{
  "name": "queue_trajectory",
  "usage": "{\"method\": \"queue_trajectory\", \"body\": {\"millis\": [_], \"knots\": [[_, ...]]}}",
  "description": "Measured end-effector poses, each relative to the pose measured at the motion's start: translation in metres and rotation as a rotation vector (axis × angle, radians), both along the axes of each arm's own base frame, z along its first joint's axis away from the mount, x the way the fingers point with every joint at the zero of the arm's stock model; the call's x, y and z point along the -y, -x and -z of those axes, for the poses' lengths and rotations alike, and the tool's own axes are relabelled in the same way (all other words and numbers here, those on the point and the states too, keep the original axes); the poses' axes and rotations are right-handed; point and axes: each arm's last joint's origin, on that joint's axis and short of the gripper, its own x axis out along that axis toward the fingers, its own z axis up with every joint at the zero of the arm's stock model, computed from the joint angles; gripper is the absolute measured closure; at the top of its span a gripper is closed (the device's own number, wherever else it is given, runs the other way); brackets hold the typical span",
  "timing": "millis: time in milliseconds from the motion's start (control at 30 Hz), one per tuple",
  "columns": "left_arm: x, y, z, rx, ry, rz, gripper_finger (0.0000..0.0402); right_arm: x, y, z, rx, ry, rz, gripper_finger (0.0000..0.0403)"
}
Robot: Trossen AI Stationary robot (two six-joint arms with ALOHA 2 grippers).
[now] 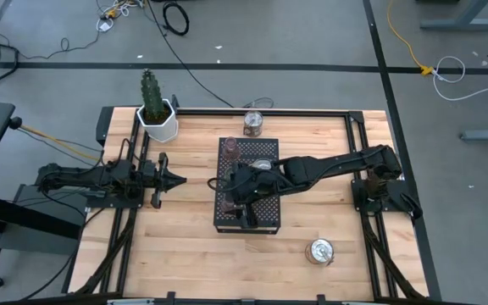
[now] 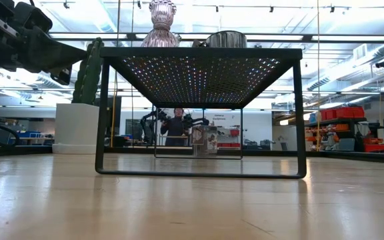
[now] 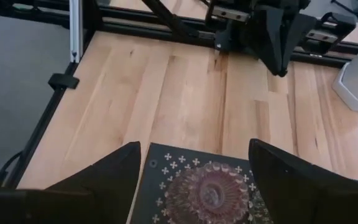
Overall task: Pick & Place candle stick holders
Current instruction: Put the bottom brown scented candle on the shelf
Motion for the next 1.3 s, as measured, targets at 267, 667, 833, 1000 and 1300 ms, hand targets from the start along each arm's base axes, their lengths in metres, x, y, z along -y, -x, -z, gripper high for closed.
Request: {"method": "queue_trajectory", "body": {"millis": [267,667,833,1000,1300], "knots": [[0.0,0.0,0.0,0.001,0.0,0.0,0.0383,-0.005,0.002,0.0,-0.003,0.002,-0.025,0.0105],[0.0,0.0,0.0,0.0,0.0,0.0,0.0383,-0.019,0.005,0.0,-0.009,-0.027,-0.143,0.0077],[0.0,0.0,0.0,0.001,0.0,0.0,0.0383,-0.025,0.01,-0.004,-0.003,-0.028,-0.158,0.0054],[0.0,0.0,0.0,0.001,0.0,0.0,0.0383,-0.029,0.015,-0.009,0.006,-0.022,-0.164,0.0048],[0.0,0.0,0.0,0.001,0.0,0.0,0.0383,-0.04,0.024,-0.018,0.025,-0.025,-0.189,0.0048]]}}
